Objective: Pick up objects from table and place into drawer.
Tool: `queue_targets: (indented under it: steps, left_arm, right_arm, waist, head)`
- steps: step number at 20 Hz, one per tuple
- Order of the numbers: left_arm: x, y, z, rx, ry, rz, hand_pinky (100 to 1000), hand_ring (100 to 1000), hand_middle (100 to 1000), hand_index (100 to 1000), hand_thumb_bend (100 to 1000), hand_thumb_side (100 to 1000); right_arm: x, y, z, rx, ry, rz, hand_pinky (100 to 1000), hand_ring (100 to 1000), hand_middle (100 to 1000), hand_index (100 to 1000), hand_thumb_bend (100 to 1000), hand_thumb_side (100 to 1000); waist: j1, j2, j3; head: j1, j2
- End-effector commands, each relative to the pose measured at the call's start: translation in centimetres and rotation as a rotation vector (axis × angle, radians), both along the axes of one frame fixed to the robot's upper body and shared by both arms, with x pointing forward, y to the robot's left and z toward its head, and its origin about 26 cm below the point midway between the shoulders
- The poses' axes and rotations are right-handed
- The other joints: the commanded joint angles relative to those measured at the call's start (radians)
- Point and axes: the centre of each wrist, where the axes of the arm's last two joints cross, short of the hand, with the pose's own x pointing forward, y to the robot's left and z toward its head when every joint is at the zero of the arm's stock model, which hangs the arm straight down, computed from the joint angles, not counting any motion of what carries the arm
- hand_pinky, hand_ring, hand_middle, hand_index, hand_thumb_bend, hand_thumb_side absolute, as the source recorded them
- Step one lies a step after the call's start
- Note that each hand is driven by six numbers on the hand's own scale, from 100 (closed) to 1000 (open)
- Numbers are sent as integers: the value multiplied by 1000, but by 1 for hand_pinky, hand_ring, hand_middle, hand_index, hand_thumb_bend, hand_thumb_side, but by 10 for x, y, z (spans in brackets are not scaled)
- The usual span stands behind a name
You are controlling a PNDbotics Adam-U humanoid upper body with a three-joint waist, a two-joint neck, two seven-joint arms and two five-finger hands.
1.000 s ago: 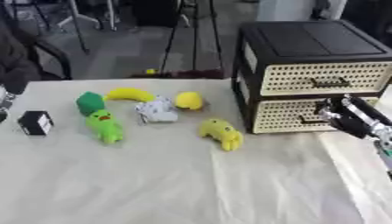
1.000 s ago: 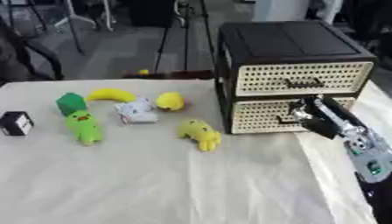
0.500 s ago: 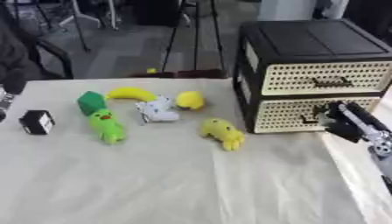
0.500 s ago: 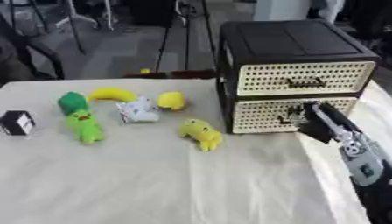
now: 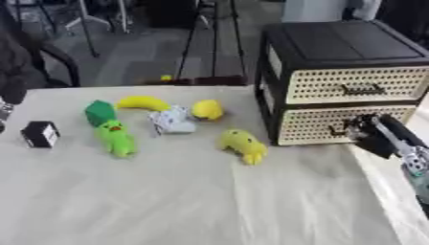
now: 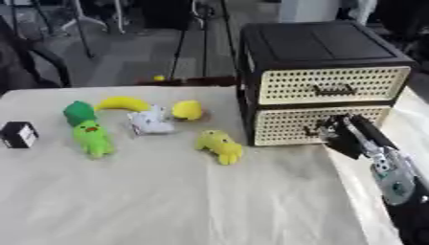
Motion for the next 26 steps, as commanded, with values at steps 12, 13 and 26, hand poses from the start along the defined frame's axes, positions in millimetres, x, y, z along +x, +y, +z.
queue_targets:
  steps: [12, 13, 26]
  left_arm:
    - [-1, 0, 9, 17, -25, -5, 698, 448, 581, 741, 666, 766]
    - [-1, 1, 9, 17, -25, -4, 698, 448, 581, 741, 667, 766]
    - [-1, 2, 9, 26, -17, 6, 699, 447, 583, 742, 669, 769]
  right_arm:
    - [-3, -5, 1, -112, 71, 44, 100, 100, 100, 577, 100, 904]
    - [-4, -5, 1, -116, 73, 49, 100, 100, 100, 576, 100, 905]
    - [-29, -11, 13, -127, 26, 103, 100, 100, 100, 576, 100, 894]
  waist:
    - [0, -12, -2]
    - [0, -12, -3]
    - [-5, -14, -12]
  head:
    - [3, -1]
    - [3, 0]
    - [16, 1]
